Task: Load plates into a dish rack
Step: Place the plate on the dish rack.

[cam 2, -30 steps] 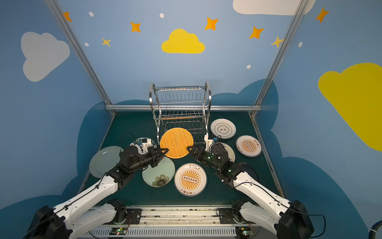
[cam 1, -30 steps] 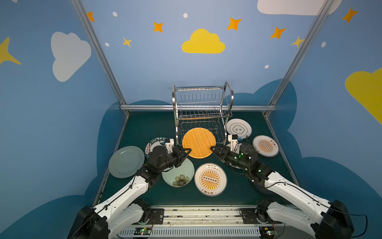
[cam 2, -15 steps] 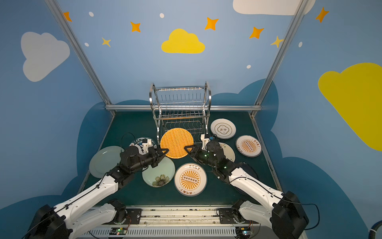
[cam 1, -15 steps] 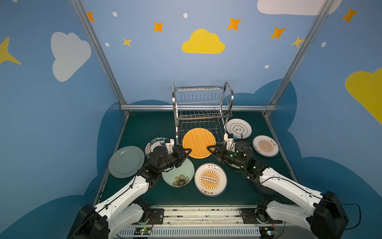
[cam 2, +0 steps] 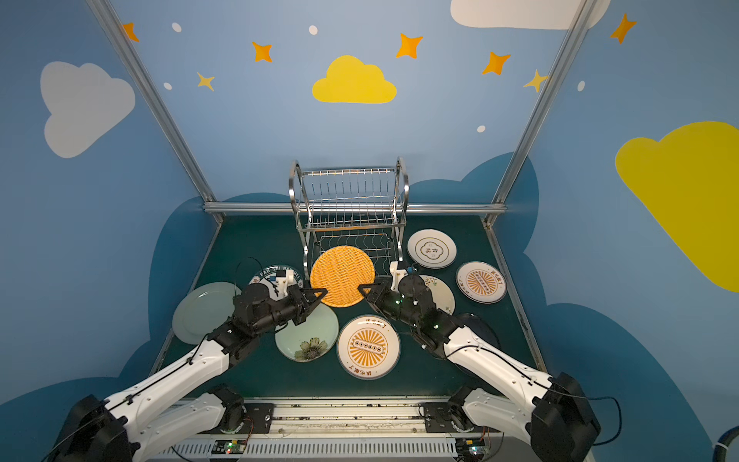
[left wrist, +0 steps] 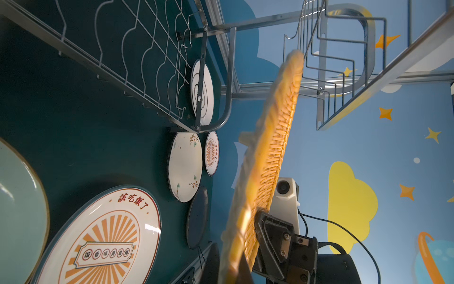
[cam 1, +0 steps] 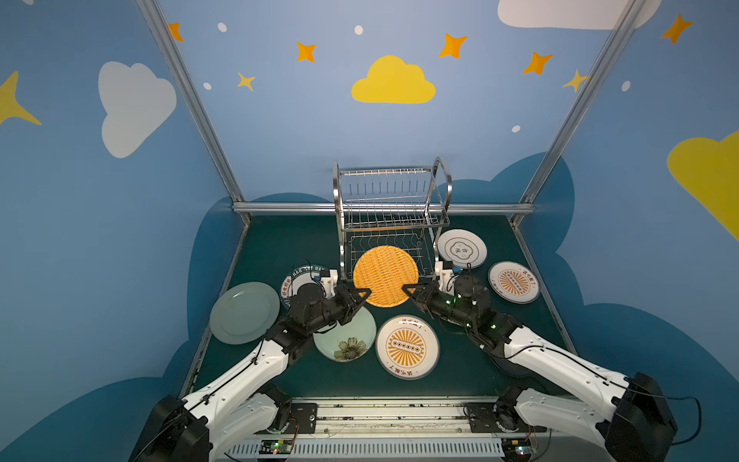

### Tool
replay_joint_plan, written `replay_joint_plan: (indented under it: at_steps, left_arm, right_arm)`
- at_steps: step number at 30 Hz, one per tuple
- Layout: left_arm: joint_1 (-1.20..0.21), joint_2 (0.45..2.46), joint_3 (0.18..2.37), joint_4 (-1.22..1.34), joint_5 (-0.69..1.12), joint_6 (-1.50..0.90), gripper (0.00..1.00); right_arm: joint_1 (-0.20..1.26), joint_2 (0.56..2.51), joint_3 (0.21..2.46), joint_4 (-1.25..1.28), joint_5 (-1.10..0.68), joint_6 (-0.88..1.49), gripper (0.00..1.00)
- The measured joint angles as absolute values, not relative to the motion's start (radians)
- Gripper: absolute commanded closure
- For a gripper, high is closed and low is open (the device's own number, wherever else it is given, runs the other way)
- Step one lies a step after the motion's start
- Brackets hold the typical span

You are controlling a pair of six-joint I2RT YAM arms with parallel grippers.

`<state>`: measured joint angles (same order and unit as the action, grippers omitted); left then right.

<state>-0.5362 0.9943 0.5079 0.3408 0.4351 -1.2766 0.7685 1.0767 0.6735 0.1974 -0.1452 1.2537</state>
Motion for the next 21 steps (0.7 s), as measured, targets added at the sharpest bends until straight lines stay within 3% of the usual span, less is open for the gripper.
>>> replay_joint_plan:
  at_steps: [2, 6, 13, 21]
  left_arm:
    - [-0.538, 0.994, 0.508, 0.345, 0.433, -1.277, 0.44]
    - [-0.531, 0.982, 0.508, 0.324, 0.408, -1.269, 0.03]
    - [-0.498, 0.785, 0.500, 0.145, 0.340, -1.186, 0.00]
    - [-0.439, 0.456, 0.576, -0.217, 0.183, -0.911, 0.00]
  right_arm:
    - [0.773, 1.060, 0.678, 0.157, -0.127, 1.245, 1.00]
    - [0.783, 1.024, 0.691, 0.039, -0.077, 1.216, 1.00]
    - [0.785, 0.886, 0.718, -0.160, -0.017, 1.130, 1.00]
    - [0.785, 0.674, 0.741, -0.278, 0.009, 0.944, 1.00]
